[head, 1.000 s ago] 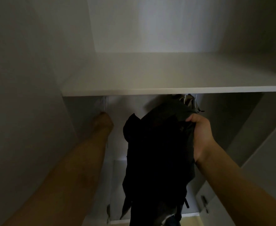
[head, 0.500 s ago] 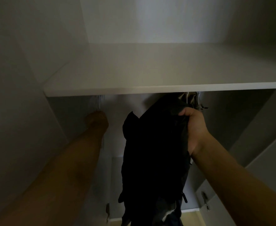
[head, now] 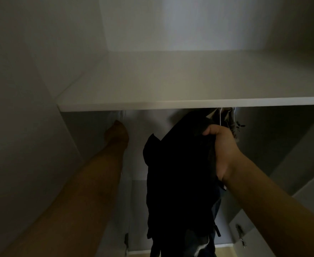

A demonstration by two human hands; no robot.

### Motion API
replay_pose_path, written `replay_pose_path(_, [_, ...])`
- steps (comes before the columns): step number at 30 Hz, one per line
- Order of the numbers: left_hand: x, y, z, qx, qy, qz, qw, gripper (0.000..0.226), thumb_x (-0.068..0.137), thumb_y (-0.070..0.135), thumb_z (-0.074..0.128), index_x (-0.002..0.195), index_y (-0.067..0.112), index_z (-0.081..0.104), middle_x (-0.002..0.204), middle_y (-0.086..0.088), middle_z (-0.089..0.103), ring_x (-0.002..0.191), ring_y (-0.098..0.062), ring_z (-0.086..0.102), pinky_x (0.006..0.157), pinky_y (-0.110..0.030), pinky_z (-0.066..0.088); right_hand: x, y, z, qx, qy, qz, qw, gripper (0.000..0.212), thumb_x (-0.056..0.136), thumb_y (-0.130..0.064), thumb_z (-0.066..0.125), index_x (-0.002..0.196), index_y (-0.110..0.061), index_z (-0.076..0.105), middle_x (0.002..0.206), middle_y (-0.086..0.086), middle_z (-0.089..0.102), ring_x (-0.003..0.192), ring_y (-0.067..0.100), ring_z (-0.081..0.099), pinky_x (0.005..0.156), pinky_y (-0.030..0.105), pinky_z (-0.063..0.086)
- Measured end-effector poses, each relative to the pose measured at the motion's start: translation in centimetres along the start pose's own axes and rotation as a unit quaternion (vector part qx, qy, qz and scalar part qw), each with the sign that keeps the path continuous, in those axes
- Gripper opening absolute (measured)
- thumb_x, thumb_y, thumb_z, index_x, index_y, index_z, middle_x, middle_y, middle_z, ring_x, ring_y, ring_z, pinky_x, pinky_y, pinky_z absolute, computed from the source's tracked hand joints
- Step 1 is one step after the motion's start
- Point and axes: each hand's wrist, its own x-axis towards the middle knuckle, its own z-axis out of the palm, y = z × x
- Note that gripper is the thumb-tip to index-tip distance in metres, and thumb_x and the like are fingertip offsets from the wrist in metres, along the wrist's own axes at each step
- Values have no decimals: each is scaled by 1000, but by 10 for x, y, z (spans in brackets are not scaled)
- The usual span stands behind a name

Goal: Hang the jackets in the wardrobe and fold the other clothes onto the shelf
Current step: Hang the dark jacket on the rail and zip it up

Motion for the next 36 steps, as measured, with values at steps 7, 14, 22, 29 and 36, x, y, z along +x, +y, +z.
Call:
replay_pose_path(7, [-7,5,1,-58,29,-15,998,54,99,24,49,146,2,33,148,-20,38,134,-37,40,110,-48,31,-2,1,2,-7,6,2,1000,15,61,-18,49,71,-13,59,61,4,58,52,21,58,50,29,46])
replay_pose_path(14, [-21,5,9,-13,150,44,988,51,96,8,43,145,1,31,127,-26,57,111,-40,58,93,-47,45,-7,1,-1,-38,18,19,999,15,61,-20,47,61,-11,59,54,5,56,42,22,56,48,25,46])
replay_pose_path(22, [-97,22,0,-159,145,84,973,37,94,10,43,130,7,46,109,-26,62,94,-42,62,72,-37,43,-21,-5,-20,-96,52,8,994,10,67,-18,47,70,-12,55,56,4,53,47,21,55,47,28,46])
replay_pose_path(29, [-227,11,-30,-179,120,118,969,17,93,19,50,94,9,63,103,-24,66,94,-41,62,72,-33,42,-58,-49,-64,-353,143,-62,923,21,77,-5,51,94,-1,63,79,20,58,67,34,60,64,38,49])
replay_pose_path(36, [-381,14,-90,-102,162,167,967,21,96,31,51,86,19,66,75,-1,62,65,-22,53,60,-30,37,-105,-90,-103,-639,133,-175,737,10,85,-8,51,80,-14,56,81,8,56,78,24,57,56,26,40])
